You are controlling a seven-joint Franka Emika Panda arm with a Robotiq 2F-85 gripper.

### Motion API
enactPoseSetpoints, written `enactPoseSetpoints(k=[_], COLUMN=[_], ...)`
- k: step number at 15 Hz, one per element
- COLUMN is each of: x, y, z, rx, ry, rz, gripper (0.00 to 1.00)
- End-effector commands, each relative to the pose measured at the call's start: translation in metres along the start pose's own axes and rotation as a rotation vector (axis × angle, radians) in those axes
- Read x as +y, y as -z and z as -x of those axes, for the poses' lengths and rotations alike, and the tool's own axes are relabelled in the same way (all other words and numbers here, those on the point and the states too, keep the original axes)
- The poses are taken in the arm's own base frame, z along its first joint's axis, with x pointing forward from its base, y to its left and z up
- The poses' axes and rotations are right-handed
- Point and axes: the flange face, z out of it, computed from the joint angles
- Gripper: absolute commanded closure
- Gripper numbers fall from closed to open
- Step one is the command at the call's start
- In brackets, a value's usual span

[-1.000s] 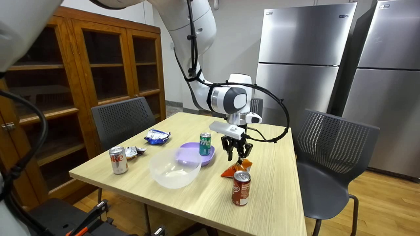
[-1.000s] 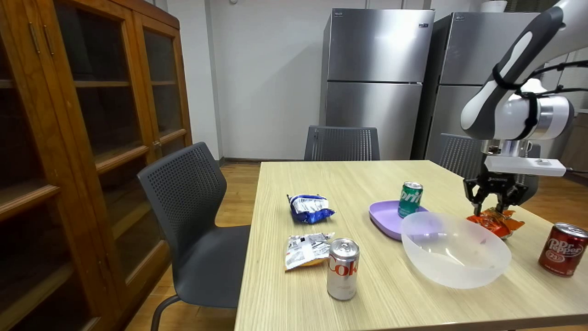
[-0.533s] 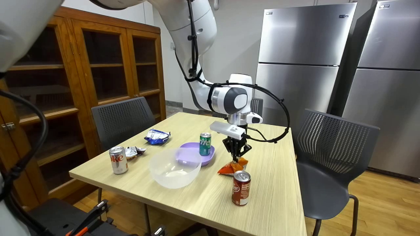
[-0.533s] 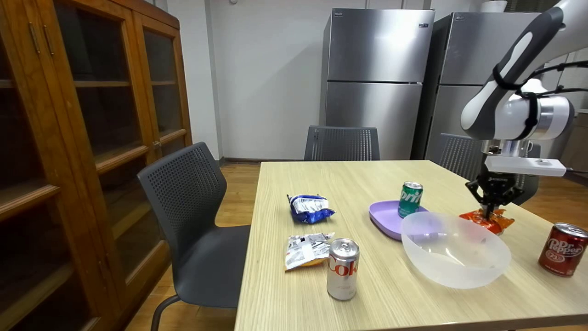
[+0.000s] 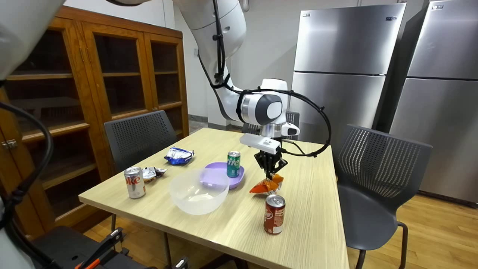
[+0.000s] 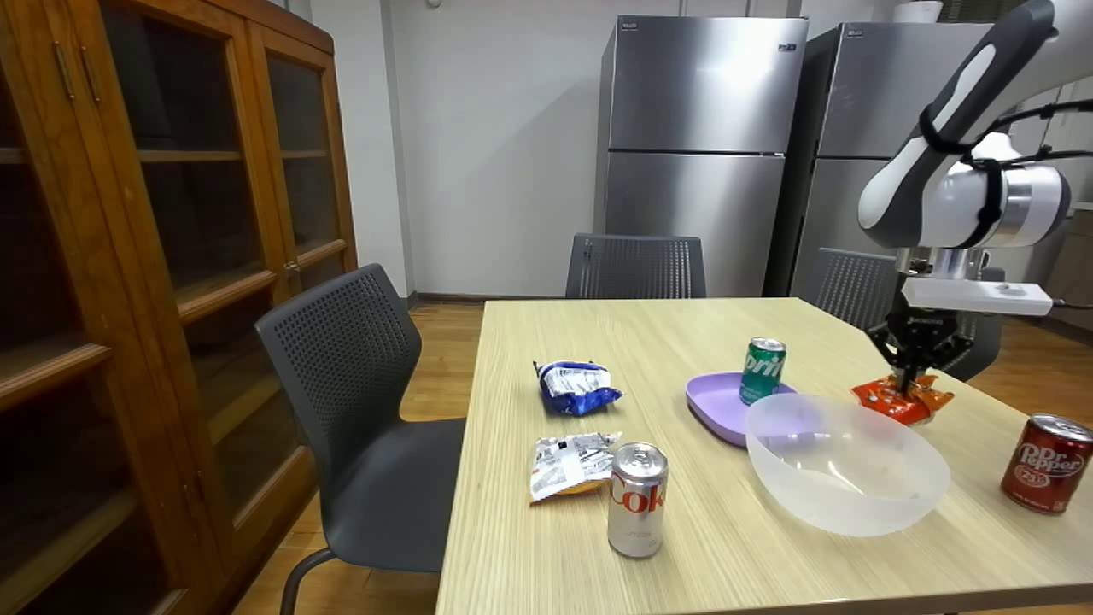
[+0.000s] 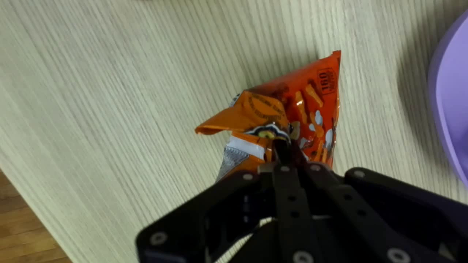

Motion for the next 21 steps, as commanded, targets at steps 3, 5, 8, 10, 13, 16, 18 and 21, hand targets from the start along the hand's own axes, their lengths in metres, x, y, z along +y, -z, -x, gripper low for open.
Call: enactPoseSetpoints(k=[3, 5, 8, 10, 13, 16, 18, 21], x=[-0.007, -0.010, -0.018, -0.024, -0.030, -0.030, -0.030, -0.033], y=[0.049, 0.062, 0.077, 0.086, 0.099, 0.112, 0.120, 0.127], z=[0.007, 0.013, 0.027, 0.038, 0.054, 0.071, 0.082, 0.099], rx=[0.042, 0.048, 0.058, 0.061, 0.062, 0.069, 0.072, 0.073], ry=[0.045, 0.064, 0.120, 0.165, 0.250, 0.330, 0.387, 0.477], rz=[-0.020, -0.021, -0.019, -0.023, -0.034, -0.038, -0.041, -0.042], gripper=[1.00, 1.00, 1.00, 1.00, 1.00, 1.00, 1.00, 1.00])
